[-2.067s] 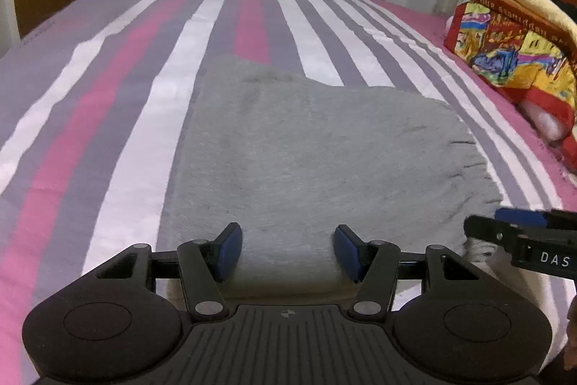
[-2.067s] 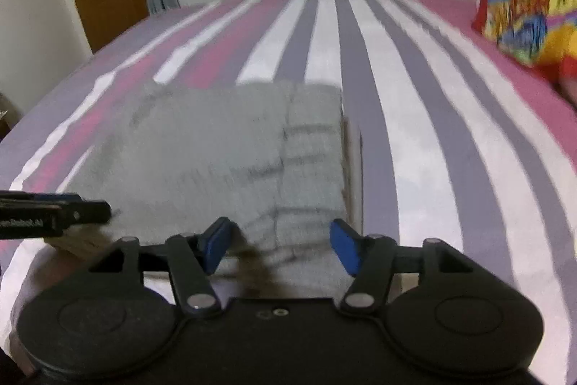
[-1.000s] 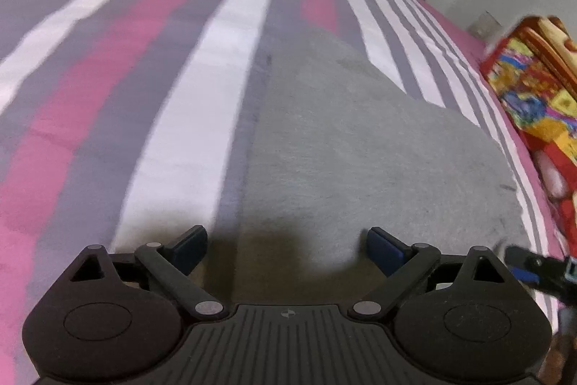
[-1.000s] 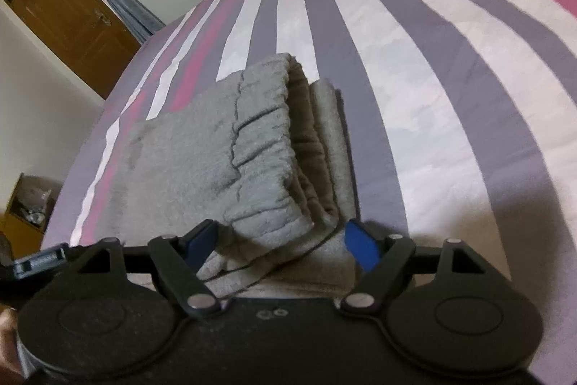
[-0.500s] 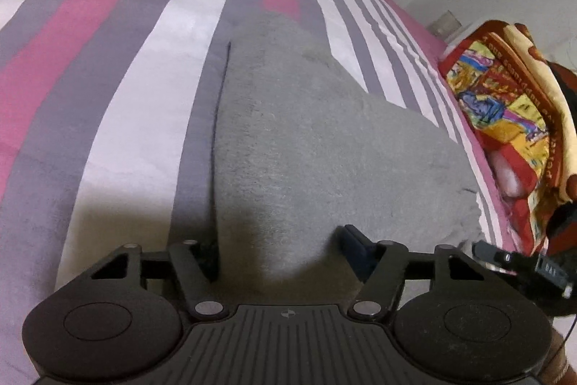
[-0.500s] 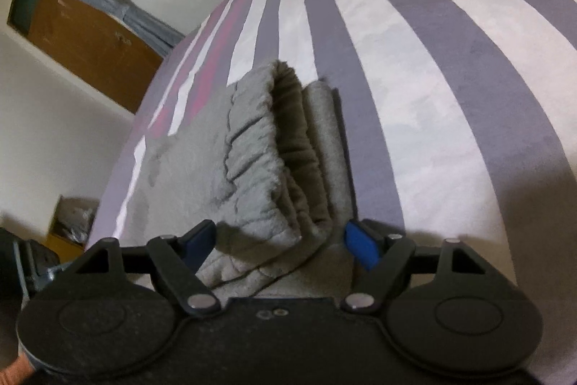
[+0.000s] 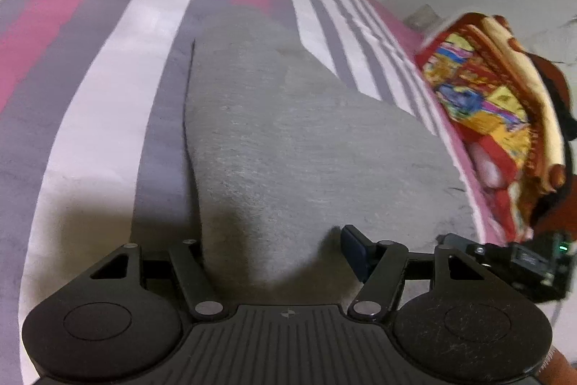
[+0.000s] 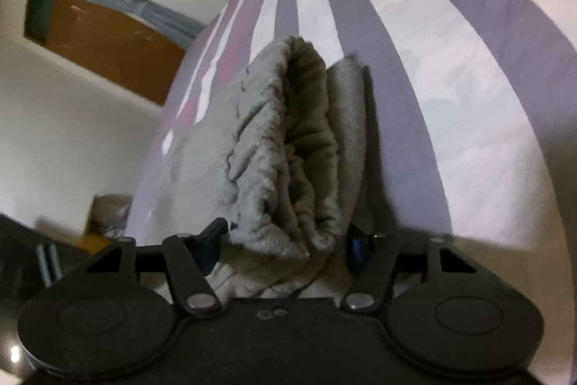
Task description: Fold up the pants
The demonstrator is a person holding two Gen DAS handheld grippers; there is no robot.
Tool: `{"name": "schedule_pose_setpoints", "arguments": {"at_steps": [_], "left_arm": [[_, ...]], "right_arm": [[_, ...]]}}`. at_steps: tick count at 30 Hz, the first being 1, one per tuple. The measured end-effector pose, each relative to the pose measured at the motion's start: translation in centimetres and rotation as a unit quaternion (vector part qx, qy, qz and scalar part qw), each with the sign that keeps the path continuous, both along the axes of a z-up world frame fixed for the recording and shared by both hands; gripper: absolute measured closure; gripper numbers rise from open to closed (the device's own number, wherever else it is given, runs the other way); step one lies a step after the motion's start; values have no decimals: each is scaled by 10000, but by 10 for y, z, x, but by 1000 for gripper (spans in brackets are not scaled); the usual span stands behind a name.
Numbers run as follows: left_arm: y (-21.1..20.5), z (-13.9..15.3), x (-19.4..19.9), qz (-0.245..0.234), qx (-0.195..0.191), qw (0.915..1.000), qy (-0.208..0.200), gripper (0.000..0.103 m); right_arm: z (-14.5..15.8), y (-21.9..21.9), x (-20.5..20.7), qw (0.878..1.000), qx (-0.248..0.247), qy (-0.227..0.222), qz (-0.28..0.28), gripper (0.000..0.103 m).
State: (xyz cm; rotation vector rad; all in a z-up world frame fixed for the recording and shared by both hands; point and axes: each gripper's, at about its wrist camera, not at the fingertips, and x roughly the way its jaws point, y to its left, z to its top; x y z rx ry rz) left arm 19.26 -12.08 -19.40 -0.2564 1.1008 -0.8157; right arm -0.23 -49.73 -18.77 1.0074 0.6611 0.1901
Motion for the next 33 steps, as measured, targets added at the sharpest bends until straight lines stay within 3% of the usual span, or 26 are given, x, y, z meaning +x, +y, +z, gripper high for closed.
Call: {"name": "schedule_pose_setpoints", "arguments": {"at_steps": [4, 8, 10, 12, 14, 17, 25, 33], "left_arm": [[6, -17, 17, -125, -310, 9985, 426, 38], [-10, -20, 13, -80, -215, 9994, 245, 38], [-14, -18, 11, 10, -180, 9997, 179, 38], [-16, -13, 6, 56, -5, 10000, 14, 48], [-14, -5, 2, 131, 51, 9999, -84, 59], [-12, 7, -1, 234, 60, 9994, -239, 65], [-10, 53, -6, 217, -123, 9965, -797, 68], [-15, 110, 11, 275, -134, 9902, -1364, 68]], "right_arm": [[-6, -2, 14, 9998, 94, 31, 186, 29], [0, 15, 30, 9993, -332, 57, 179, 29], [4, 22, 30, 9982, -588, 84, 103, 34], [8, 24, 27, 9974, -706, 129, 49, 39], [15, 29, 22, 9969, -777, 98, 5, 42], [23, 32, 18, 9971, -750, -82, -79, 46], [52, 23, 4, 9969, -271, -736, -113, 47], [99, 10, 17, 9909, -231, -1322, -66, 47]]}}
